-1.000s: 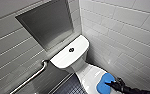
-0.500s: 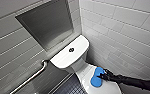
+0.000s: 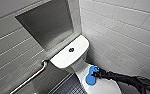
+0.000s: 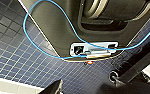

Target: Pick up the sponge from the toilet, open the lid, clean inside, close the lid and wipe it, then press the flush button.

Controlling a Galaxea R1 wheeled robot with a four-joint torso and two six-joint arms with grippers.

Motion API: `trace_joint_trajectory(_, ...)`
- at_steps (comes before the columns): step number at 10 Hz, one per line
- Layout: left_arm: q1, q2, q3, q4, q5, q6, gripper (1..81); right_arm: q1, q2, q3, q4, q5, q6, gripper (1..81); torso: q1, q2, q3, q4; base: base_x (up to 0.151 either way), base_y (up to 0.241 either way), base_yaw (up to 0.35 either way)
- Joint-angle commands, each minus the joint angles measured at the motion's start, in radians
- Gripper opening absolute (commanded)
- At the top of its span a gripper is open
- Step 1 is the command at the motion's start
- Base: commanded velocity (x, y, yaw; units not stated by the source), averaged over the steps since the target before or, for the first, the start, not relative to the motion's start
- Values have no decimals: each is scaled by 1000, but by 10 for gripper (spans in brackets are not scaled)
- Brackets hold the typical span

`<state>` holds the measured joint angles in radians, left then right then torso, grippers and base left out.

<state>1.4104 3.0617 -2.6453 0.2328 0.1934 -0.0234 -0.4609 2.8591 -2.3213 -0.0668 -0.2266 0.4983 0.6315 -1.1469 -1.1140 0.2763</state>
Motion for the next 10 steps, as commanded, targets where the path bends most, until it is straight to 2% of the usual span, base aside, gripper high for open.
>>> trace_joint_trajectory(1, 29, -15, -4, -1, 98, 3, 811, 38, 70, -139, -19, -37, 0, 10, 0, 0, 0, 0, 0, 0, 0)
trace_joint_trajectory(3, 31, -17, -4, -4, 98, 3, 811, 0, 36, -157, -16, -27, -4, 10, 0, 0, 0, 0, 0, 0, 0)
trace_joint_trajectory(4, 31, -13, -4, -4, 98, 3, 811, -14, -10, -99, -14, -25, -6, 10, 0, 0, 0, 0, 0, 0, 0)
trace_joint_trajectory(6, 31, -12, -4, -3, 98, 3, 811, -20, -217, 251, -21, 46, 6, 10, 0, 0, 0, 0, 0, 0, 0)
trace_joint_trajectory(7, 31, -12, -4, -3, 98, 3, 811, -25, -277, 327, -21, 50, 6, 10, 0, 0, 0, 0, 0, 0, 0)
trace_joint_trajectory(10, 32, -10, -4, 0, 98, 3, 811, -104, -373, 381, -19, 88, 6, 10, 0, 0, 0, 0, 0, 0, 0)
